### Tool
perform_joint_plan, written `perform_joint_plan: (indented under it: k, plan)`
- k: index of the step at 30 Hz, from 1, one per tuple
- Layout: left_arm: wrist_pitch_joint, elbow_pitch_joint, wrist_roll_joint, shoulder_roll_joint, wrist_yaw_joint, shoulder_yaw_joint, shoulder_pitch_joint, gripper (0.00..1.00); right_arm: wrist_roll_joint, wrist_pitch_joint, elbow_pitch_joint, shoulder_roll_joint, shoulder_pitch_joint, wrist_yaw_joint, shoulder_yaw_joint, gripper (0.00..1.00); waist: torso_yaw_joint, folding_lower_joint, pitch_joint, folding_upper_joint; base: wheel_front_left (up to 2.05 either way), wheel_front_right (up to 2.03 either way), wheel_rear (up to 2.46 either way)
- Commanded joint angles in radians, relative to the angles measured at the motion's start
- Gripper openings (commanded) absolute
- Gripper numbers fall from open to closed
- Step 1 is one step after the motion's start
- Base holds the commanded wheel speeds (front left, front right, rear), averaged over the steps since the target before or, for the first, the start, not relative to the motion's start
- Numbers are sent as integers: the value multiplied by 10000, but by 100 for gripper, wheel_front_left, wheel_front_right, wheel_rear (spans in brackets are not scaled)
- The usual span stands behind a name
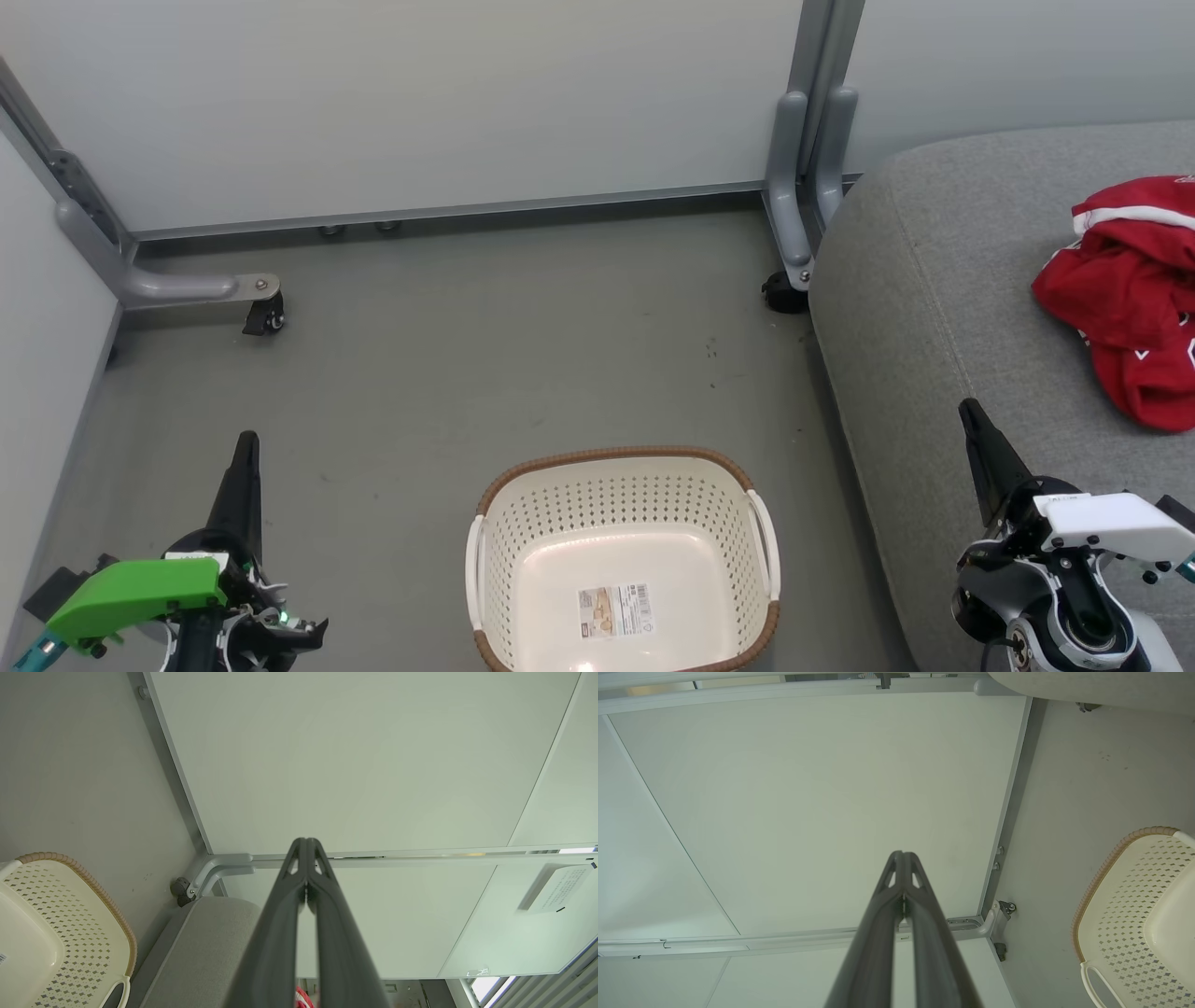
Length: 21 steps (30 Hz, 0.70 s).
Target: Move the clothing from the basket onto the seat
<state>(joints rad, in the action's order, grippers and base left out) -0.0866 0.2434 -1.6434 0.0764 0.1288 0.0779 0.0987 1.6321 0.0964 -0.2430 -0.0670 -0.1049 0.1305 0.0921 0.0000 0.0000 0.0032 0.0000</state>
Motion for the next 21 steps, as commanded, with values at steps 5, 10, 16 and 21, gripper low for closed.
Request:
perform_joint_plan:
  k: [5,10,16,21]
  plan:
    - [-47,21,58,-29,62,61,166,0,-50,60,-22,41,-54,4,49,0,0,0,-1,0,0,0,0]
    - [-65,23,77,-45,62,76,168,0,-49,72,-22,47,-56,4,61,0,0,0,-1,0,0,0,0]
    - [-72,23,88,-64,62,95,171,0,-66,72,-24,49,-58,4,74,0,0,0,-1,0,0,0,0]
    - [-86,25,95,-77,62,112,173,0,-76,79,-24,54,-60,4,85,0,0,0,-1,0,0,0,0]
